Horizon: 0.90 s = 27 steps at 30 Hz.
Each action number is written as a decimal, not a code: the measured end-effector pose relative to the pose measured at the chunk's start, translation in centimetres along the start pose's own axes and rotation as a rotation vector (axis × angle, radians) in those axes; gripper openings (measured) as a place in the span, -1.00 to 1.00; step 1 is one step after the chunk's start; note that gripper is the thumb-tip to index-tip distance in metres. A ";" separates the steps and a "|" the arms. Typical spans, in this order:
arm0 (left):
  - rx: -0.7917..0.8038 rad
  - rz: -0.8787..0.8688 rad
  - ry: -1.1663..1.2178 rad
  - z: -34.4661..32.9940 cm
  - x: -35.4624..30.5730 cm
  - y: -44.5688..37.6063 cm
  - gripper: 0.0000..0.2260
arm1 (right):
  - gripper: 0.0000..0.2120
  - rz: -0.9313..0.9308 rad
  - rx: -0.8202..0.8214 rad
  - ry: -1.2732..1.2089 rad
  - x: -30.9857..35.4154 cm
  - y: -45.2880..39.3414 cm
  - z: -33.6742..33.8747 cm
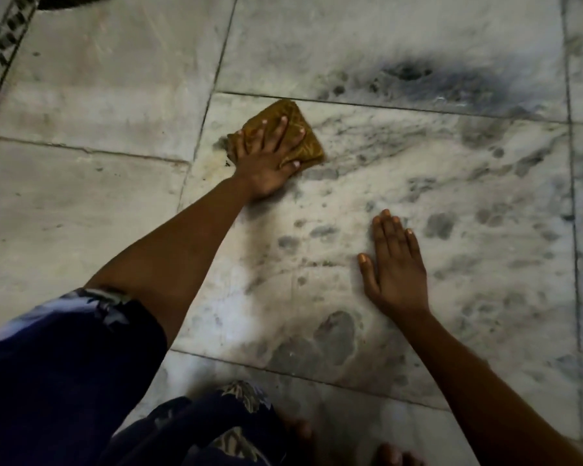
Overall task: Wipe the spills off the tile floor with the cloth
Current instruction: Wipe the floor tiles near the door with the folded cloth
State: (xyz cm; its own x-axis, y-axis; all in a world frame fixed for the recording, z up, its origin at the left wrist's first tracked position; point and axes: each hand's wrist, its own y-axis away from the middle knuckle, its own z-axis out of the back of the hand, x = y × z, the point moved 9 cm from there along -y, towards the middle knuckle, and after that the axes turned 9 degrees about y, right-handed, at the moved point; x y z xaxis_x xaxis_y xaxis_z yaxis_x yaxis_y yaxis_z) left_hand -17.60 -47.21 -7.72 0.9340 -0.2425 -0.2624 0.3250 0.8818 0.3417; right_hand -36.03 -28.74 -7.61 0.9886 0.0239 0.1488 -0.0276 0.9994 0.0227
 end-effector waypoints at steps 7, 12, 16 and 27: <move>0.061 -0.535 -0.142 -9.0 -8.3 16.6 -0.50 | -0.37 -0.032 -0.023 -0.037 -0.4 0.8 0.7; -0.013 -0.570 -0.079 -8.7 -3.4 21.8 -0.54 | -0.41 -0.053 -0.033 -0.006 -1.5 3.5 1.0; -0.093 -0.135 0.037 -5.1 -1.3 14.0 -0.43 | -0.41 -0.063 0.013 0.056 -3.0 6.1 0.4; 0.047 -0.465 -0.179 -8.3 -12.6 13.7 -0.46 | -0.40 -0.054 0.045 0.077 -4.0 7.1 -0.1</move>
State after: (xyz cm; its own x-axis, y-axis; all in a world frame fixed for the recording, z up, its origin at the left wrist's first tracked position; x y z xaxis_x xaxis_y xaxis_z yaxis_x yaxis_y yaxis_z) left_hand -26.15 -28.72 -7.24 0.6979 -0.6751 -0.2392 0.7157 0.6457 0.2661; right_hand -40.21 -21.72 -8.11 0.9972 -0.0261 0.0698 0.0209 0.9971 0.0735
